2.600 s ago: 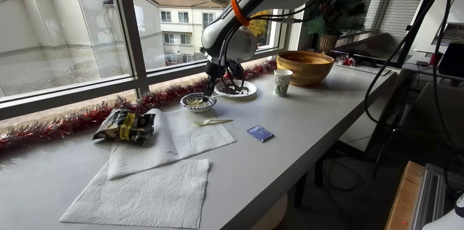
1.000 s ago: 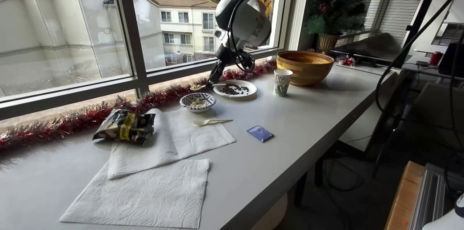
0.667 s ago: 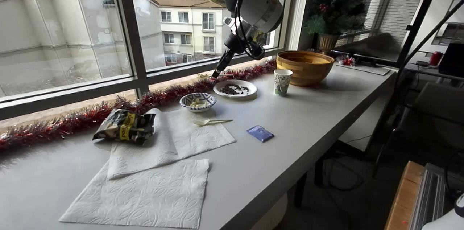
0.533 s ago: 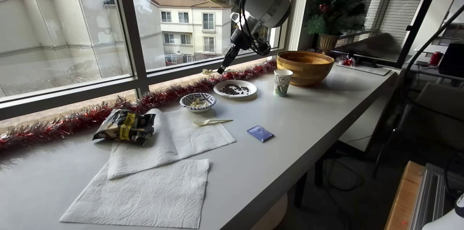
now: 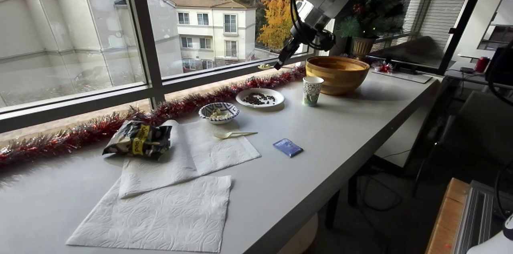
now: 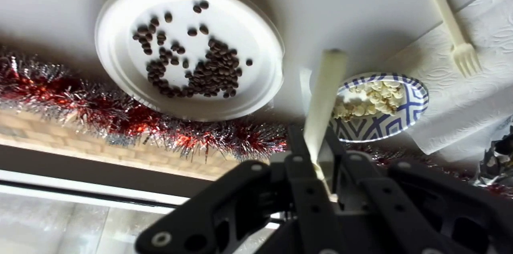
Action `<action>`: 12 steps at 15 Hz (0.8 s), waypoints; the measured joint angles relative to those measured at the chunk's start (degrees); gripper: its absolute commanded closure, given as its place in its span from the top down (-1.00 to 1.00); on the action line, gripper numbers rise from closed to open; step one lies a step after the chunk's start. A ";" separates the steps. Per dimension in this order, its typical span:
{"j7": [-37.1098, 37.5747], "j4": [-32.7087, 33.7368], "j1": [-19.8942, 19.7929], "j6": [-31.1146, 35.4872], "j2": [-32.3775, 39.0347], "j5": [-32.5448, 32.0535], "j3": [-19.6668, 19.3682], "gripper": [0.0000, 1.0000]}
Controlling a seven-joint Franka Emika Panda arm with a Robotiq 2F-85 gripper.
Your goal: Use the white spoon to place some contents from the bowl into the cup.
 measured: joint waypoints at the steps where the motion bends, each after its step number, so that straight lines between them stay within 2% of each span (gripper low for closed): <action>1: 1.26 -1.74 0.36 1.62 -1.21 0.04 -1.03 -0.93; 6: 7.33 -8.70 0.34 11.89 -4.51 -0.01 -3.08 -0.93; 12: 15.78 -13.38 1.78 22.61 -4.29 -1.92 -7.53 -0.93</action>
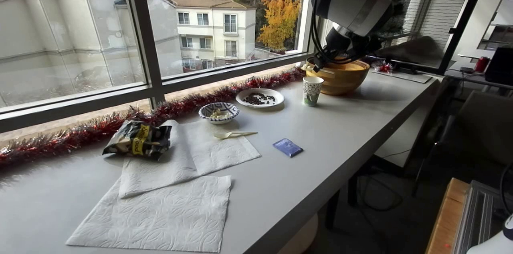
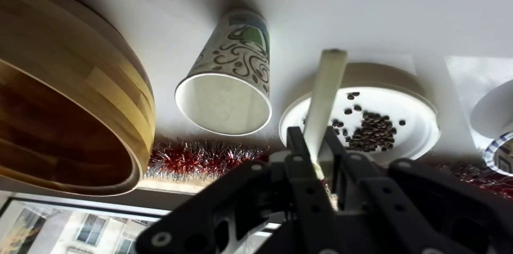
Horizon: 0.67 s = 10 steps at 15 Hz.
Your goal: Use the white spoon to place some contents from the bowl into the cup.
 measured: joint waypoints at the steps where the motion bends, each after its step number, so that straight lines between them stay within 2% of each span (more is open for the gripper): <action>1: 1.27 -0.41 0.60 1.32 0.30 -0.46 -1.10 -0.93; 4: 4.38 -0.58 2.92 4.63 1.98 -1.25 -4.68 -0.93; 8: 6.46 0.67 7.34 5.68 5.05 -1.29 -9.15 -0.93; 9: 6.86 1.38 8.55 5.75 5.97 -1.29 -10.12 -0.73; 10: 6.93 1.78 8.99 5.77 6.54 -1.27 -10.33 -0.73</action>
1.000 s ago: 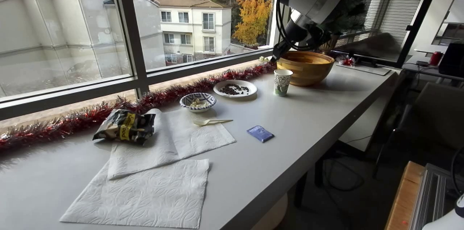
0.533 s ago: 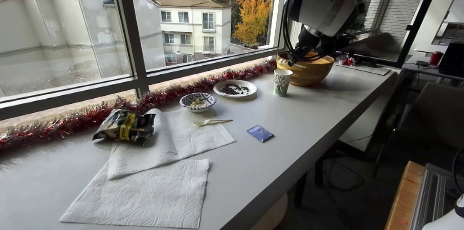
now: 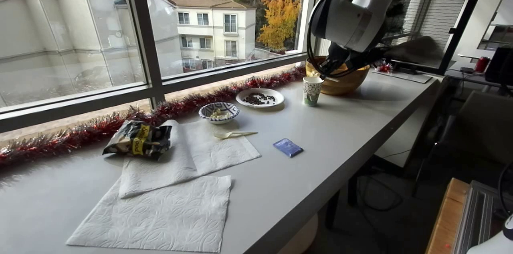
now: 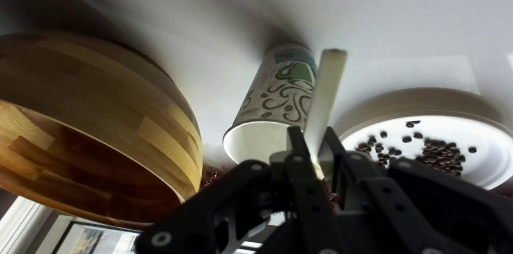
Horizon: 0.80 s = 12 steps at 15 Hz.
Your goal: Use the white spoon to place some contents from the bowl into the cup.
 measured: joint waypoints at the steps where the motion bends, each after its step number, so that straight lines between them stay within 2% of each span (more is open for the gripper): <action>1: 0.00 -0.01 0.00 0.00 0.17 0.00 0.08 -0.73; 4: -0.01 -0.02 -0.20 0.00 0.17 0.00 0.06 -0.73; 5: -0.01 -0.02 -0.20 0.00 0.17 0.00 0.06 -0.93; 9: -0.01 -0.02 0.19 0.03 0.45 0.00 -0.43 -0.93; 12: -0.01 0.25 1.60 0.56 1.30 -0.03 -2.59 -0.93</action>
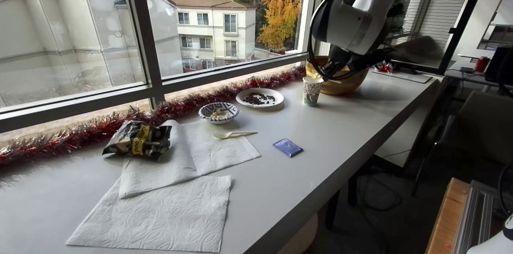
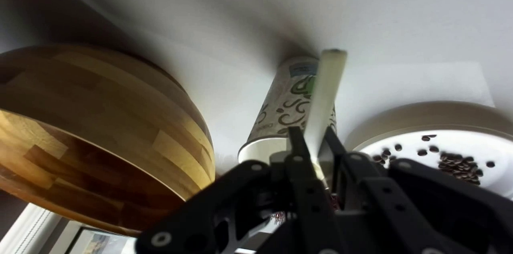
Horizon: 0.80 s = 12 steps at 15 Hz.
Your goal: Use the white spoon to place some contents from the bowl into the cup.
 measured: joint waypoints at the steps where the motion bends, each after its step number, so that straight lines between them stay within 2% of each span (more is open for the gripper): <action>1: 0.00 0.27 0.54 0.44 0.42 0.00 -0.84 -0.93; 4: -0.03 1.24 1.98 2.73 1.70 0.00 -2.51 -0.93; 6: 5.43 1.30 2.57 4.46 2.42 -7.57 -3.68 -0.93; 7: 6.45 1.36 3.18 5.23 2.89 -8.65 -4.34 -0.93; 12: 6.37 2.11 9.55 9.04 6.39 -8.58 -10.48 -0.93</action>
